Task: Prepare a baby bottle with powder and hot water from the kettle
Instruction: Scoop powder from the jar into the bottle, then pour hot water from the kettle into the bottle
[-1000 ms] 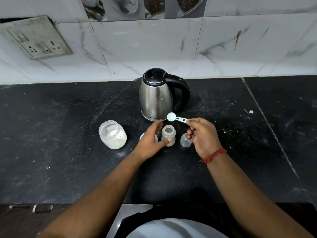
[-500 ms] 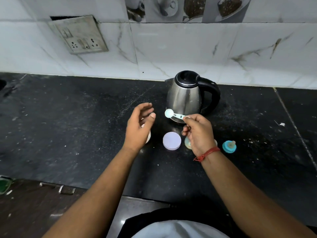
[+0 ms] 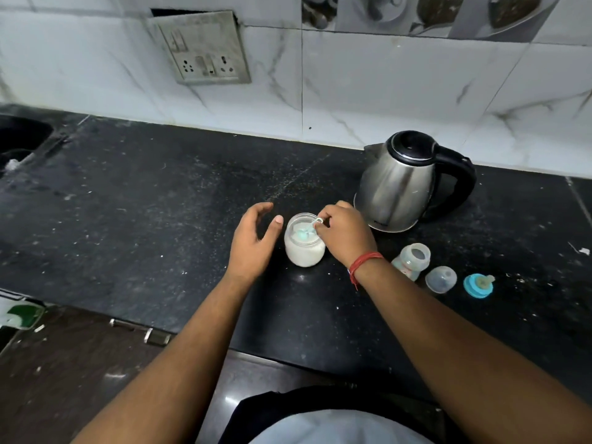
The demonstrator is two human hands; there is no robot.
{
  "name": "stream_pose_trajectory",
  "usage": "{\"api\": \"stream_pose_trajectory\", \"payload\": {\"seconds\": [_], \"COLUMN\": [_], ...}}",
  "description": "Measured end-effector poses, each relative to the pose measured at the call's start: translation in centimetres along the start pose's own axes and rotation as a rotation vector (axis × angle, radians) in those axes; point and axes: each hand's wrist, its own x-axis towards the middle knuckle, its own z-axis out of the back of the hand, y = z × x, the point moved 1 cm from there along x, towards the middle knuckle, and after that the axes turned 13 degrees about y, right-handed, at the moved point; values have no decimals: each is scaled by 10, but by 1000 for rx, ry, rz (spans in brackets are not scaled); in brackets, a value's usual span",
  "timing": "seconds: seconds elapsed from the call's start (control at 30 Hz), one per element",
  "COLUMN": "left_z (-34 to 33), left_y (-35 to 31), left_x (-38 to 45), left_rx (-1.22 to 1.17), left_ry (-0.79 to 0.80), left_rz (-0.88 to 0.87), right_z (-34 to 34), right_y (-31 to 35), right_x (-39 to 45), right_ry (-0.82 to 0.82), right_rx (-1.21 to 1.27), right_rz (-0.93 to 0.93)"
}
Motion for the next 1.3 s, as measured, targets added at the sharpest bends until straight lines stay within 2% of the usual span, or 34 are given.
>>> {"api": "stream_pose_trajectory", "payload": {"seconds": [0.13, 0.4, 0.53, 0.77, 0.9, 1.07, 1.3], "left_z": [3, 0, -4, -24, -46, -84, -145], "left_y": [4, 3, 0, -35, -55, -65, -55], "left_x": [4, 15, 18, 20, 22, 20, 12], "left_rx": [35, 131, 160, 246, 254, 221, 177], "left_ry": [52, 148, 170, 177, 181, 270, 511], "left_rz": [21, -20, -57, -280, -332, -348, -172], "right_z": [-9, -11, -4, 18, 47, 84, 124], "right_y": [5, 12, 11, 4, -7, -31, -82], "right_x": [8, 13, 8, -14, -28, -44, -63], "right_ry": [51, 74, 6, -143, -240, -367, -457], "right_rx": [-199, -249, -187, -95, -54, 62, 107], "right_rz": [16, 17, 48, 120, 125, 106, -2]}}
